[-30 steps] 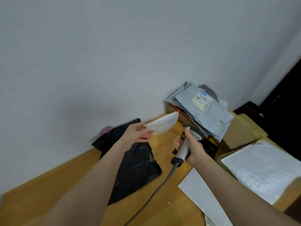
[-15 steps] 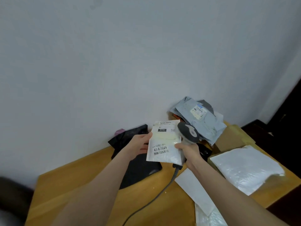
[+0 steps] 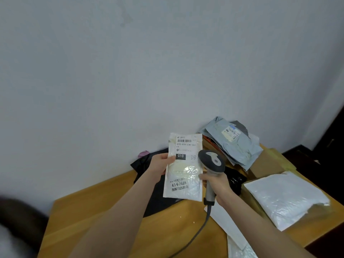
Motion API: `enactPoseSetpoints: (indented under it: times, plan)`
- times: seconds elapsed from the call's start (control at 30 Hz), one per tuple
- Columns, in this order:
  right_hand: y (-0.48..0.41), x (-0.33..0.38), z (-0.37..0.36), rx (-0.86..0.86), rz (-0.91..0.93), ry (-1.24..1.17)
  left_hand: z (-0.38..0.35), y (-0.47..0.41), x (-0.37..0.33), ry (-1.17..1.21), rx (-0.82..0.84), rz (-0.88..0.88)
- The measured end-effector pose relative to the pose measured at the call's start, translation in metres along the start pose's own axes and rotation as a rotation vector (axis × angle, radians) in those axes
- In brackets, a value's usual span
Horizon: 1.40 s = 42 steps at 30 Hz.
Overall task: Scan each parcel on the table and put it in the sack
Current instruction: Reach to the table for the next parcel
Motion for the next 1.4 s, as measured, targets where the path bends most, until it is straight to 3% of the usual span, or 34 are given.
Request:
enactPoseSetpoints:
  times: [0.13, 0.57, 1.07, 1.4]
  plan:
    - [0.004, 0.001, 0.001, -0.061, 0.029, -0.069, 0.016, 0.006, 0.007, -0.044, -0.108, -0.044]
    - [0.061, 0.002, -0.053, 0.051, 0.046, 0.044, 0.044, 0.012, 0.057, -0.115, -0.292, 0.011]
    - [0.081, -0.006, -0.058, 0.039, -0.002, 0.093, 0.057, 0.034, 0.067, -0.101, -0.34, 0.046]
    - [0.105, -0.006, -0.069, 0.153, 0.047, 0.106, 0.08, 0.071, 0.064, -0.099, -0.444, 0.032]
Point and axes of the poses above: each hand's wrist, its own y-axis away from the middle knuckle, its own z-axis out of the back of the hand, x = y × z, the point moved 9 cm from there along -y, towards the middle knuckle, and after that the axes turned 1 degree about -z, right-handed, at the moved point
